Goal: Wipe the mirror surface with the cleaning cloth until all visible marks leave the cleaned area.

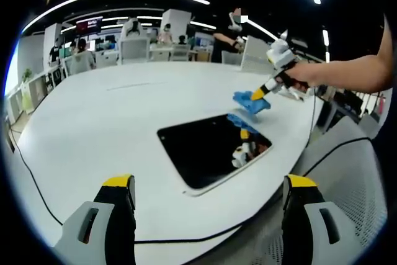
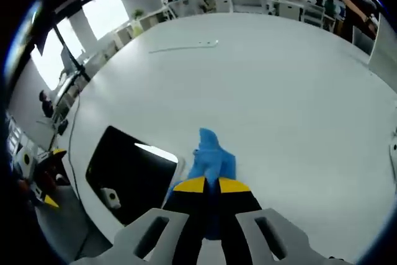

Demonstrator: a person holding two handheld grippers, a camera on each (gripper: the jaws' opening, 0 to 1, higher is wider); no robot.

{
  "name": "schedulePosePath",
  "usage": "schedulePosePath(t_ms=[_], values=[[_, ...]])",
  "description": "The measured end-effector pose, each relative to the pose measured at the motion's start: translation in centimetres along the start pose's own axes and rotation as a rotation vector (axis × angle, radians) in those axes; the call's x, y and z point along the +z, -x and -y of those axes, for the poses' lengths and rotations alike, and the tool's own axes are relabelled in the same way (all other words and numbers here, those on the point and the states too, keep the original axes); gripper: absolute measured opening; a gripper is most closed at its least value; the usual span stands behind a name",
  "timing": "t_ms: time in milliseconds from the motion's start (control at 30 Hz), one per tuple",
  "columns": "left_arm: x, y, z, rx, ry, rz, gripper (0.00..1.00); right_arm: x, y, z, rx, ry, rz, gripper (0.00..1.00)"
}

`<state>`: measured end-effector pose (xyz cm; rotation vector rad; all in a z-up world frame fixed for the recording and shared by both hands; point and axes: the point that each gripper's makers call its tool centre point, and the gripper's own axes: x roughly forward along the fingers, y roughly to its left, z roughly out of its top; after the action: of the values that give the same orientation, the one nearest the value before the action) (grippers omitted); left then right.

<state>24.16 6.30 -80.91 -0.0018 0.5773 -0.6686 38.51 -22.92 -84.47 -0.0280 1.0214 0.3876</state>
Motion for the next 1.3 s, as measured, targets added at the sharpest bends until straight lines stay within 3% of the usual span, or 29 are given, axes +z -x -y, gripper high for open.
schedulePosePath(t_ms=[100, 333, 433, 600, 833, 1067, 1167, 1300], values=[[0.0, 0.0, 0.0, 0.000, 0.000, -0.001, 1.00, -1.6, -1.0, 0.7, -0.031, 0.034, -0.033, 0.01], [0.0, 0.0, -0.1, 0.003, 0.001, -0.001, 0.99, -3.1, -1.9, 1.3, -0.049, 0.043, -0.039, 0.02], [0.0, 0.0, -0.1, 0.004, 0.002, -0.001, 1.00, -3.3, -1.4, 1.2, -0.044, -0.005, -0.049, 0.02], [0.0, 0.0, -0.1, 0.004, 0.002, 0.001, 0.99, -3.3, -1.5, 1.4, -0.042, 0.044, -0.044, 0.02], [0.1, 0.0, -0.1, 0.008, 0.004, 0.006, 0.99, -3.3, -1.7, 1.2, -0.059, 0.242, -0.024, 0.03], [0.2, 0.0, -0.1, 0.011, 0.004, 0.012, 0.99, -3.3, -1.7, 1.3, -0.075, 0.210, -0.006, 0.03], [0.2, 0.0, -0.2, 0.012, 0.006, 0.016, 1.00, -3.4, -1.6, 0.2, -0.002, 0.168, 0.039, 0.14], [0.3, 0.1, -0.3, 0.017, 0.011, 0.021, 1.00, -3.7, -1.7, -0.6, 0.036, 0.301, 0.083, 0.28]])
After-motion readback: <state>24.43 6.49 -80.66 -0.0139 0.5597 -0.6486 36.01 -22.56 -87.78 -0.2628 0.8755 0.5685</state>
